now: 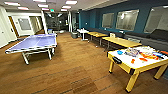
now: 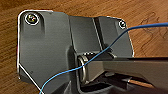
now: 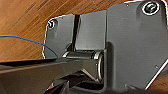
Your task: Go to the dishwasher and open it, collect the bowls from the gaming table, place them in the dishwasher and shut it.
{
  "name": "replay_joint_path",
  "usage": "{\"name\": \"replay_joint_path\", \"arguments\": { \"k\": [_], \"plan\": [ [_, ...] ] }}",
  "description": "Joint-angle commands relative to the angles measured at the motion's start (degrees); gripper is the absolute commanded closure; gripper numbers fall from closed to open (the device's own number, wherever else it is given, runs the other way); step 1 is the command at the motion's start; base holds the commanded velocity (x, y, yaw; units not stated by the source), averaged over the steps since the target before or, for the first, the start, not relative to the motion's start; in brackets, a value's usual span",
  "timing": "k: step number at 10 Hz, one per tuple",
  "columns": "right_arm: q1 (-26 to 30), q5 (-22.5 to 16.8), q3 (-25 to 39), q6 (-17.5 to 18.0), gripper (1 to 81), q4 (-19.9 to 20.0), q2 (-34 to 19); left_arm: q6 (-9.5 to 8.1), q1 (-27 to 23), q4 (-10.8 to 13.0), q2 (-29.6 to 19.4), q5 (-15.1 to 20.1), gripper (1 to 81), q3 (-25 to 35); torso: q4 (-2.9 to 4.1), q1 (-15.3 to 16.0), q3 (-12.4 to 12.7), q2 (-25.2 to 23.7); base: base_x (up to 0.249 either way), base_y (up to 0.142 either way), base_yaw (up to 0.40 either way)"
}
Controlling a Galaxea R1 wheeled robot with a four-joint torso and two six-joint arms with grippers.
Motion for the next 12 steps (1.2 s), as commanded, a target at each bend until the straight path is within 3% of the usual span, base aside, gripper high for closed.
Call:
{"name": "replay_joint_path", "arguments": {
  "k": [1, 12],
  "plan": [
    [2.67, -2.37, 0.39, -0.19, 1.0, -0.62, 0.42, 0.59, -2.12, 0.58, -0.09, 3.17, 1.0, -0.16, 0.0, 0.03, 0.0, 0.0, 0.0, 0.0, -0.341],
    [2.49, -2.37, -0.75, -0.19, 1.0, -0.45, 0.51, 0.59, -2.12, 0.49, -0.09, 3.17, 1.0, -0.25, 0.0, 0.03, 0.0, 0.0, 0.0, 0.0, -0.321]
  ]
}}
